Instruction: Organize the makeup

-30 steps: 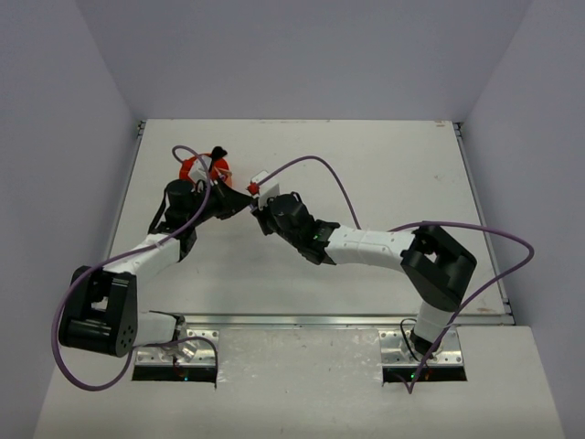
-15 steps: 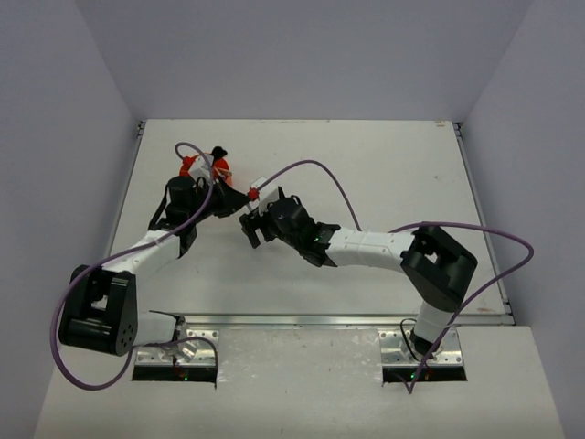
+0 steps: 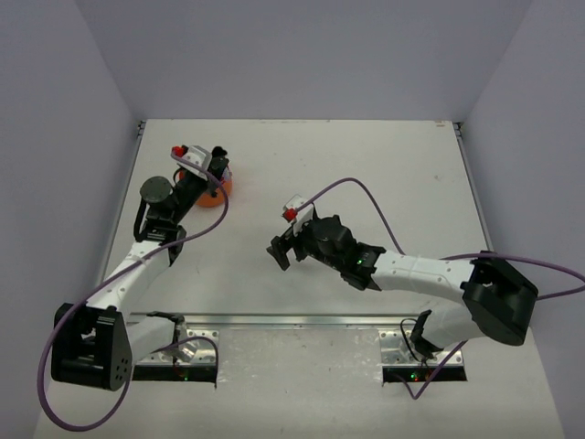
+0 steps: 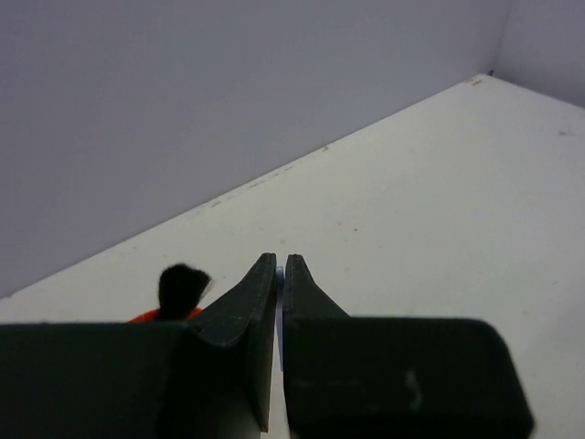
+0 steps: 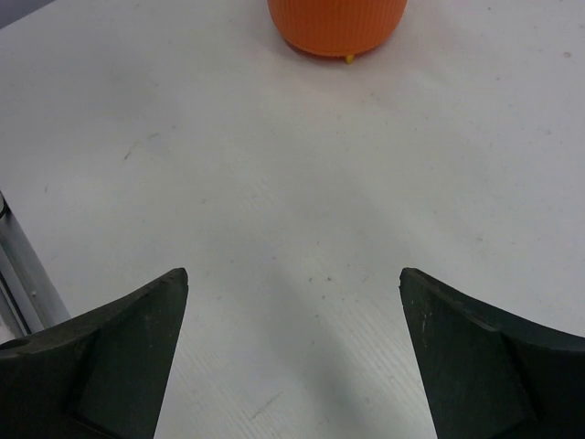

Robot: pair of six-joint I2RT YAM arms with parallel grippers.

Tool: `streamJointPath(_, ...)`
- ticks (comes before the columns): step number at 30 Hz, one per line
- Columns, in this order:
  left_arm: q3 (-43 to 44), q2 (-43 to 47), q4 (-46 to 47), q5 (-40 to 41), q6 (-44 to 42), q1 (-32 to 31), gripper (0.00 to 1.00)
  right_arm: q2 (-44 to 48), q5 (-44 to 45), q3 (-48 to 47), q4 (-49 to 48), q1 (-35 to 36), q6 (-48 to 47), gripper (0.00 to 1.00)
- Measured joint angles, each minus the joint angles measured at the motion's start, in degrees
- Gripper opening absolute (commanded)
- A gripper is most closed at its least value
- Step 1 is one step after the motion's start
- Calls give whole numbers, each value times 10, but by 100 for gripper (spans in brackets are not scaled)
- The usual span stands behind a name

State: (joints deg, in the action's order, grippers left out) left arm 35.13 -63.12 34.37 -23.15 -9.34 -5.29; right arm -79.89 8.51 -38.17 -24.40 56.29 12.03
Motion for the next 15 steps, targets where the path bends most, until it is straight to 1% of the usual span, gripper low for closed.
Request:
streamJointPath(3, -13, -18, 13, 3, -55, 11, 0, 1, 3, 13, 0, -3, 0, 97)
streamJointPath(6, -15, -48, 17, 3, -85, 23, 0, 2, 4, 20, 1, -4, 0, 97)
streamJointPath(15, -19, -98, 50, -4, -104, 55, 0, 19, 5, 33, 0, -7, -3, 97)
